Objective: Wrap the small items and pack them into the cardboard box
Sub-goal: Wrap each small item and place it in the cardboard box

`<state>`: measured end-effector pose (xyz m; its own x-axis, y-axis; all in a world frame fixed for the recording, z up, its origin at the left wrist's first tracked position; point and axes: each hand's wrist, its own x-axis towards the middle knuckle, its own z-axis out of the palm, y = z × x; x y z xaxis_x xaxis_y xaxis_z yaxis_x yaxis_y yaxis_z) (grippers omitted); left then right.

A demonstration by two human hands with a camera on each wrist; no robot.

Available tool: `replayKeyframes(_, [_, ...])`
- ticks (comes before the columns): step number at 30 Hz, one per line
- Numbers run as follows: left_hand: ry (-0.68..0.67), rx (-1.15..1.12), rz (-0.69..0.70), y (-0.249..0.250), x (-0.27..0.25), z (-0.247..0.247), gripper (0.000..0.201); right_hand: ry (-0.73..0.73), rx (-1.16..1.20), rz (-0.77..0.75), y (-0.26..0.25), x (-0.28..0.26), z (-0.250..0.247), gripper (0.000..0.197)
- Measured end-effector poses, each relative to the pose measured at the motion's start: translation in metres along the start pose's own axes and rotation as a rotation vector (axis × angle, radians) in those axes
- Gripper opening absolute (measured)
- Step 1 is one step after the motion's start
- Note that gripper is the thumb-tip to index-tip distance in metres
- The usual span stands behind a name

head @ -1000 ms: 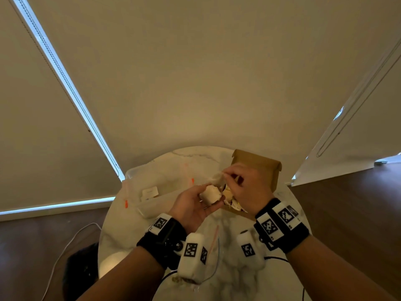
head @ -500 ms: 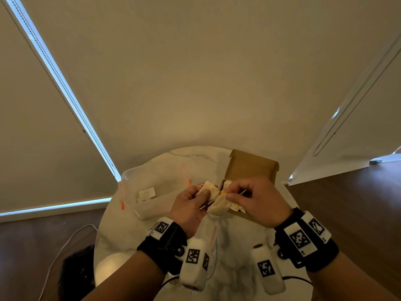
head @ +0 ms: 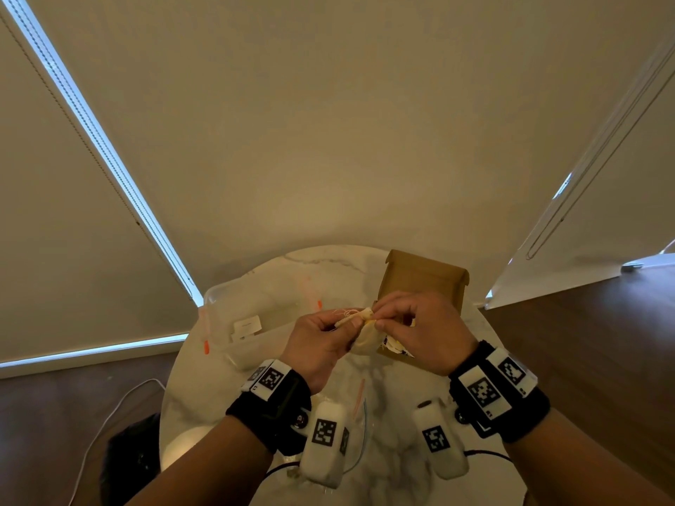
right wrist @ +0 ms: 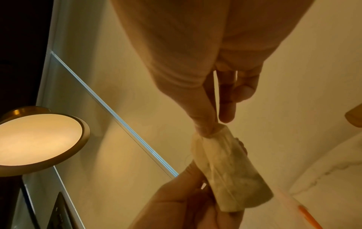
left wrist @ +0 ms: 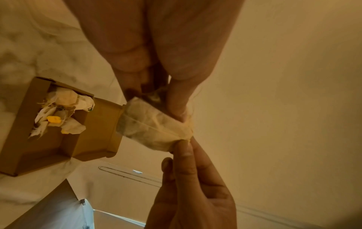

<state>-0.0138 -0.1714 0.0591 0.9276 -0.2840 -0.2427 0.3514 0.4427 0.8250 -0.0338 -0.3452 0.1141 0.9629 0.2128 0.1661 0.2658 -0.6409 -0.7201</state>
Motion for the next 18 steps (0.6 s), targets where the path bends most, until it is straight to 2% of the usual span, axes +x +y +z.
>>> replayKeyframes(3, [-0.04, -0.09, -0.051, 0.001, -0.001, 0.0, 0.039, 0.037, 0.032, -0.015, 0.0, 0.0, 0.0, 0.008])
replayKeyframes(6, [0.025, -0.229, -0.128, 0.006, 0.0, -0.002, 0.051, 0.11, 0.085, -0.064, 0.0, -0.004, -0.003, 0.01])
replayKeyframes(8, [0.087, -0.284, -0.136, 0.008, 0.002, -0.004, 0.043, 0.139, 0.068, -0.129, 0.001, -0.01, -0.006, 0.011])
replayKeyframes(12, [0.23, -0.312, -0.076, 0.007, 0.007, -0.01, 0.011, 0.119, 0.062, -0.174, 0.004, -0.025, -0.013, 0.014])
replayKeyframes(18, [0.292, -0.238, -0.01, 0.006, 0.012, -0.02, 0.018, 0.168, 0.118, -0.183, 0.011, -0.034, -0.017, 0.017])
